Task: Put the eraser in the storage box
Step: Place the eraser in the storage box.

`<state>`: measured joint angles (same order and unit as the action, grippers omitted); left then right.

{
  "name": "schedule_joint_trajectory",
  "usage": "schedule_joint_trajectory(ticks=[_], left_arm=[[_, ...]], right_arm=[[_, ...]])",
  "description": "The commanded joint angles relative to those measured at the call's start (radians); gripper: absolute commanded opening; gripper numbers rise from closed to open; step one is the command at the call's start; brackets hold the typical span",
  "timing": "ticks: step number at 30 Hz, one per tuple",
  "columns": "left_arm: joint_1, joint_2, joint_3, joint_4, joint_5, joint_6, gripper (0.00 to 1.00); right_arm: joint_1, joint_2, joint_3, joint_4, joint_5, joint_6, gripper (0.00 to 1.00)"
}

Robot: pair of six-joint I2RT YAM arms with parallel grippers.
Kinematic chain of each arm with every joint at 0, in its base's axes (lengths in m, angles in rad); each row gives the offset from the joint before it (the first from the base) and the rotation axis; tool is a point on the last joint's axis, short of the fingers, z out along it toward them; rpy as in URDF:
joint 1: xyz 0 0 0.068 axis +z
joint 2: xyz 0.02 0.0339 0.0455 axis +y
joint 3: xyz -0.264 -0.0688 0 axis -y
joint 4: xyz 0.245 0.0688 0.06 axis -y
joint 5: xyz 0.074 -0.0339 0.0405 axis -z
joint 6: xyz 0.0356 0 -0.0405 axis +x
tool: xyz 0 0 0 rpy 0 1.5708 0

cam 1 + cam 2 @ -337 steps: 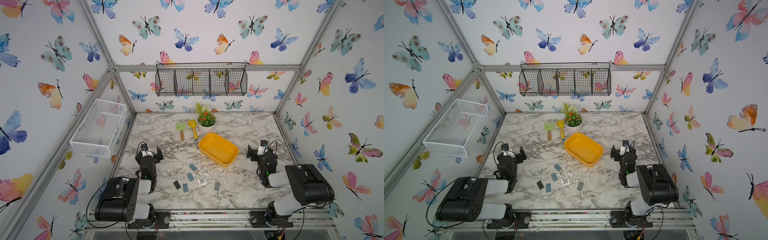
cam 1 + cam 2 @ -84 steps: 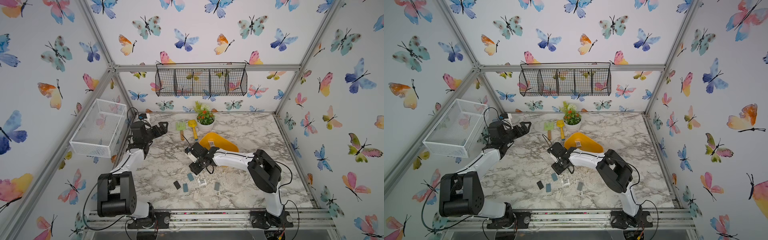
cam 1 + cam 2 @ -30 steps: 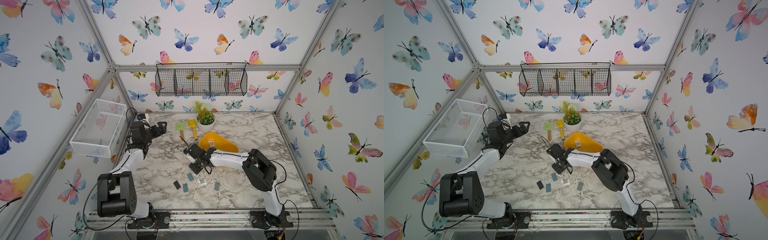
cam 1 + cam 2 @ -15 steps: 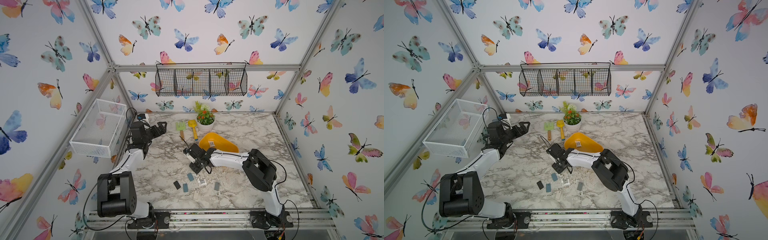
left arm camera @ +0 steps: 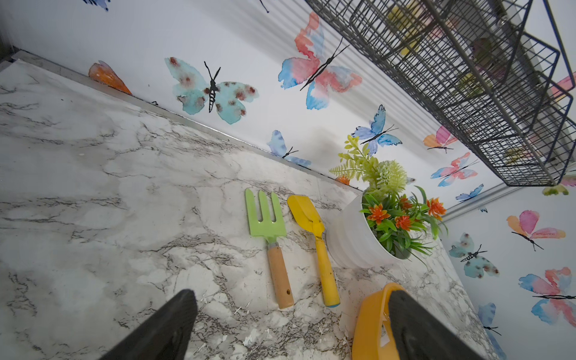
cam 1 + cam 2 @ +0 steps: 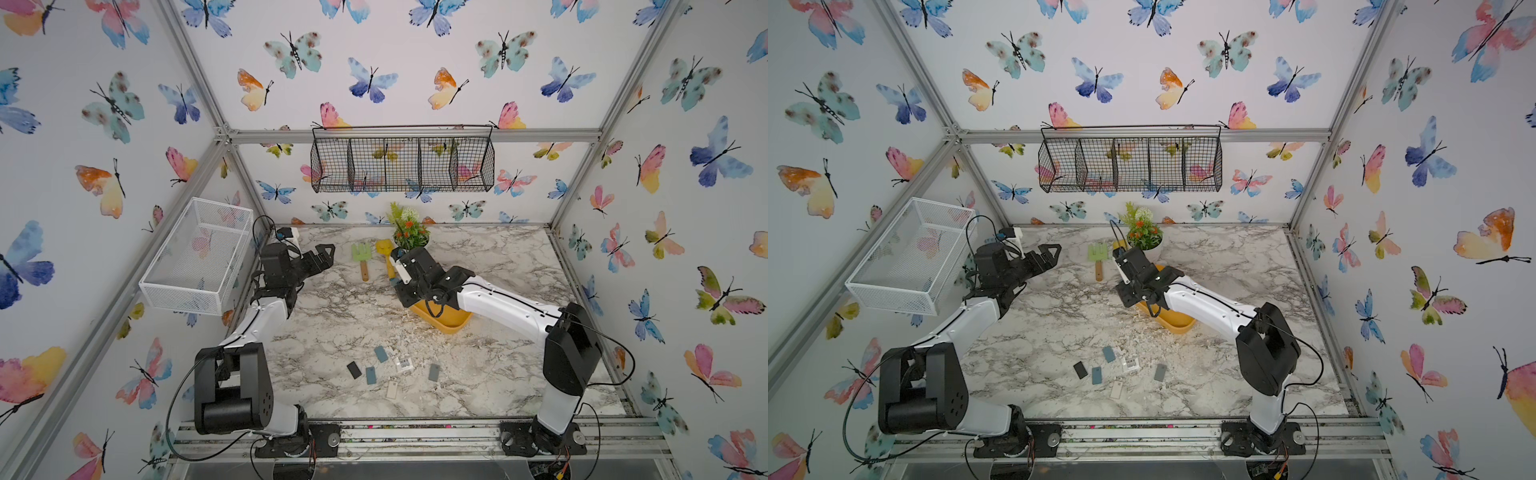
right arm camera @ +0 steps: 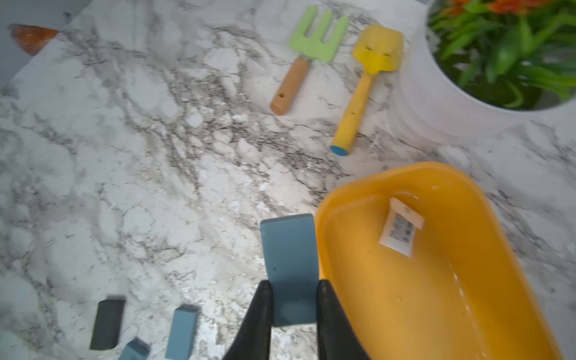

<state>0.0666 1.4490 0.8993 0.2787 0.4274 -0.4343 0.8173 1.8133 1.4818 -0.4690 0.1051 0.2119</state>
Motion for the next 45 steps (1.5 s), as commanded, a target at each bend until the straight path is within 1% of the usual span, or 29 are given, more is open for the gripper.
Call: schedule_joint_trajectory(ticks=[1,7,11,14,16,22,35,41,45], left_arm=[[0.005,0.013,0.002,0.002,0.039,0.005,0.98],[-0.007,0.021,0.013,0.002,0.046,0.004,0.98],[-0.02,0.022,0.012,0.002,0.047,0.004,0.98],[-0.033,0.028,0.01,0.002,0.047,0.011,0.98],[-0.04,0.031,0.011,0.002,0.086,0.015,0.98],[-0.073,0.033,0.008,0.001,0.091,0.032,0.98],[-0.103,0.044,0.007,-0.003,0.091,0.043,0.98],[-0.113,0.038,0.004,-0.006,0.092,0.048,0.98],[-0.118,0.038,0.004,-0.011,0.091,0.052,0.98]], right_arm=[[-0.067,-0.005,-0.051,-0.081,-0.031,0.031,0.13],[-0.118,0.028,-0.071,-0.109,-0.037,0.025,0.13],[-0.152,0.04,-0.135,-0.047,-0.053,0.035,0.14],[-0.168,0.079,-0.132,-0.05,-0.056,0.04,0.14],[-0.174,0.095,-0.129,-0.046,-0.06,0.047,0.14],[-0.203,0.138,-0.127,-0.026,-0.065,0.061,0.14],[-0.225,0.23,-0.079,-0.005,-0.023,0.076,0.17],[-0.231,0.246,-0.055,-0.008,-0.003,0.084,0.17],[-0.233,0.23,-0.067,0.008,0.012,0.086,0.19]])
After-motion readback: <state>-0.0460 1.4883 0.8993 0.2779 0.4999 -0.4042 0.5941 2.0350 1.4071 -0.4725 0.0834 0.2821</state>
